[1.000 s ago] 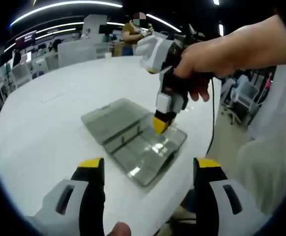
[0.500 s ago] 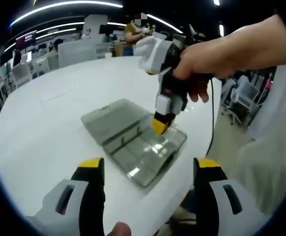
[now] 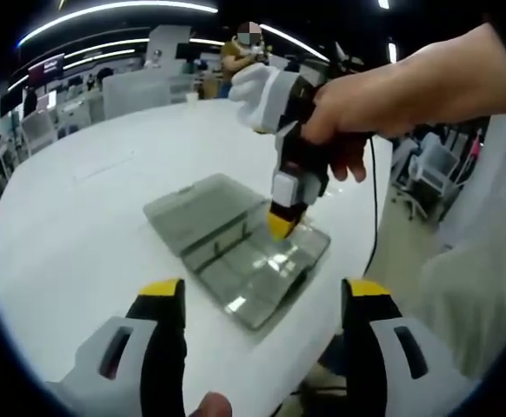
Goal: Insert the divider into the dual guide fixture by aligning both edges with the guide slots and pushing it downward to the bottom, including one-sided entry, uneven engagement, binding, and posture correction.
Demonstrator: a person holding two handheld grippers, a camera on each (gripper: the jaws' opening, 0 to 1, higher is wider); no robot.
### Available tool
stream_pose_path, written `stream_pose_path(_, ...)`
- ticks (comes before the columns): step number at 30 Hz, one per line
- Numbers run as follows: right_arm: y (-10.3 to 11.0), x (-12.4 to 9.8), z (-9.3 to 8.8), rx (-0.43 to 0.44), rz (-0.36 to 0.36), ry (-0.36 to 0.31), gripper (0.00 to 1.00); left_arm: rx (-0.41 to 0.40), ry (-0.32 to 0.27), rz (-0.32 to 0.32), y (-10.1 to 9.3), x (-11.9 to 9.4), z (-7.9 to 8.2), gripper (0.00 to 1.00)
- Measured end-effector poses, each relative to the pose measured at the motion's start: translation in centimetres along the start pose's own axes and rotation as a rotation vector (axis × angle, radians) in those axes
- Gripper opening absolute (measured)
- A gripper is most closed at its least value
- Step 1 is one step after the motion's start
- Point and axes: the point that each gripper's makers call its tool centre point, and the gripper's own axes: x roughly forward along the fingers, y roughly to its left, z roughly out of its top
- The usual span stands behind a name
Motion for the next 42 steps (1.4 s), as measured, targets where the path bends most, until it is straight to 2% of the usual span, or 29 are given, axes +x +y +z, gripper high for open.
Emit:
stream_pose_path(14, -0.1, 0.5, 0.2, -0.038, -0.025, -0.002, 0.00, 0.004, 0.005, 0.001, -0.3, 0.0, 0.0, 0.70)
stream_pose_path(42, 0.0, 1.1, -0.5, -0.080, -0.059, -0.008, 0.00, -0.014, 0.016, 0.014, -0.1, -0.4, -0.8, 0.70)
